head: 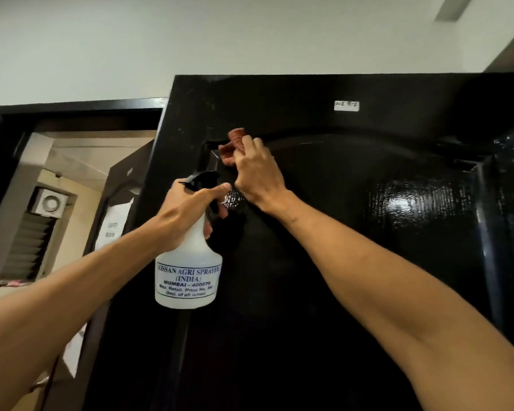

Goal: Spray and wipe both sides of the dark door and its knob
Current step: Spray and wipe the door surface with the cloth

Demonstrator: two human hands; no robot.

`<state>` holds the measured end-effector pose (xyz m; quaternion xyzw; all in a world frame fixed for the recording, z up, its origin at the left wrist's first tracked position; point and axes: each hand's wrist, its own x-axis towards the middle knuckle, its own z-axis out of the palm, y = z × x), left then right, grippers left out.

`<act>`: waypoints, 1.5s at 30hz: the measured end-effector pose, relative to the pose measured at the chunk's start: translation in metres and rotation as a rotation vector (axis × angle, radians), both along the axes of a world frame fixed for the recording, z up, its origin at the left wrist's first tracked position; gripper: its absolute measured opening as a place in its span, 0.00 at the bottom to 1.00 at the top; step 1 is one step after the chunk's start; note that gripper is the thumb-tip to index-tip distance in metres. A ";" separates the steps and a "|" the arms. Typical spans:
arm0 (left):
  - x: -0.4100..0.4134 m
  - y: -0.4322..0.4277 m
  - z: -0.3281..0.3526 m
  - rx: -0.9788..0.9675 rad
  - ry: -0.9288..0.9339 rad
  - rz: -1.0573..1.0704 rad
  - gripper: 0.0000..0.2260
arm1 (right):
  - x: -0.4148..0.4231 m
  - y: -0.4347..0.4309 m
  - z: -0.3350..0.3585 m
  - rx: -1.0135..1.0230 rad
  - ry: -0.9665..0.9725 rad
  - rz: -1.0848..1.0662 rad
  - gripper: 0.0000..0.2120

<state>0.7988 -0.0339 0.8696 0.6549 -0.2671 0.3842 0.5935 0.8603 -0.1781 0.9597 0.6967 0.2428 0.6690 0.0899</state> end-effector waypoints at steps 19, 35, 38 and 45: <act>-0.004 -0.147 0.043 0.114 0.041 -0.084 0.16 | -0.035 -0.237 0.020 0.400 -0.200 -0.199 0.15; -0.019 -0.277 0.032 0.192 0.045 -0.233 0.15 | -0.071 -0.398 -0.008 0.395 -0.134 -0.155 0.21; -0.024 -0.296 0.027 0.187 0.046 -0.283 0.15 | -0.073 -0.402 -0.012 0.381 -0.124 -0.184 0.22; -0.030 -0.343 -0.027 0.200 0.132 -0.380 0.15 | -0.065 -0.402 -0.154 0.457 -0.103 -0.162 0.24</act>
